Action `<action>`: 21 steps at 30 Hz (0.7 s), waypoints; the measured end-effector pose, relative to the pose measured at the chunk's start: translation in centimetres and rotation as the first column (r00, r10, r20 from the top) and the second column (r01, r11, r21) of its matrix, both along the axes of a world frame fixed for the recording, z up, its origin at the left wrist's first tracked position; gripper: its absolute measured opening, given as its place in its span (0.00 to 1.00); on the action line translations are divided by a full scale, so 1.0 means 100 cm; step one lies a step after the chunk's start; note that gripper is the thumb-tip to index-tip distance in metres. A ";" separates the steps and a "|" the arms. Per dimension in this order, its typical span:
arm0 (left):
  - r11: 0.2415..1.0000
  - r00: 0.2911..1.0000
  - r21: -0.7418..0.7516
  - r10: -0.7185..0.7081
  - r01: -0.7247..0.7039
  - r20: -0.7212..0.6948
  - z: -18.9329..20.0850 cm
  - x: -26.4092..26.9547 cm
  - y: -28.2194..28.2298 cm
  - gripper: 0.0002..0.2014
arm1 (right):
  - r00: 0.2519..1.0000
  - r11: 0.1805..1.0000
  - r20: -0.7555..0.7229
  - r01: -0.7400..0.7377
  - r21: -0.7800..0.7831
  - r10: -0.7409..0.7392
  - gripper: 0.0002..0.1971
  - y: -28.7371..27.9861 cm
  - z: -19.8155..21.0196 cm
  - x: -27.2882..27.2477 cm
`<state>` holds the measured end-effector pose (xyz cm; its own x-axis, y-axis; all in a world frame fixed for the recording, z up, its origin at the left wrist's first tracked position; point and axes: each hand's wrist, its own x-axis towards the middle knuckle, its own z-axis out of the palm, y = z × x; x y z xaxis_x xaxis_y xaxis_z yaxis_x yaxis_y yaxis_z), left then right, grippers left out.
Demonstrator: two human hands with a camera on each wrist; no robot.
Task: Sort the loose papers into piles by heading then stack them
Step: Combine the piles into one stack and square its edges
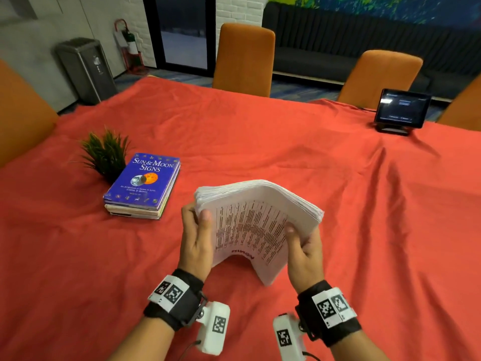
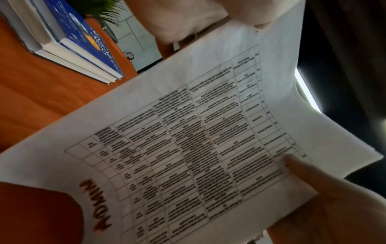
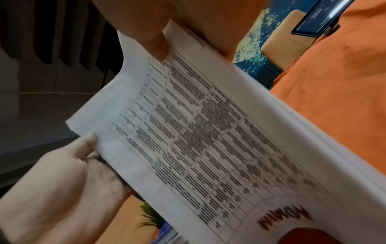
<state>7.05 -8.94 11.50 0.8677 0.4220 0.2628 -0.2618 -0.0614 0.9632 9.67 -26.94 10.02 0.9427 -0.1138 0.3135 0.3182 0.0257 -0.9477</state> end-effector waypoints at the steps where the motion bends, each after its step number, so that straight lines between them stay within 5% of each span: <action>1: 1.000 1.000 0.009 0.016 -0.016 0.003 0.002 0.001 0.001 0.09 | 1.000 1.000 0.000 0.006 0.005 -0.006 0.12 -0.001 0.002 0.001; 8: 1.000 1.000 -0.018 0.022 -0.022 0.016 0.030 0.007 -0.011 0.19 | 0.998 0.993 -0.029 0.056 0.104 -0.054 0.08 0.003 0.018 0.012; 13: 0.996 0.994 -0.018 0.085 -0.084 0.076 0.037 0.010 -0.004 0.11 | 0.990 0.989 0.108 0.081 0.122 -0.094 0.09 -0.001 0.036 0.013; 21: 0.999 0.999 0.042 0.028 -0.029 0.019 0.021 0.006 0.003 0.14 | 1.000 0.999 0.028 0.008 -0.043 -0.007 0.13 -0.011 0.020 0.007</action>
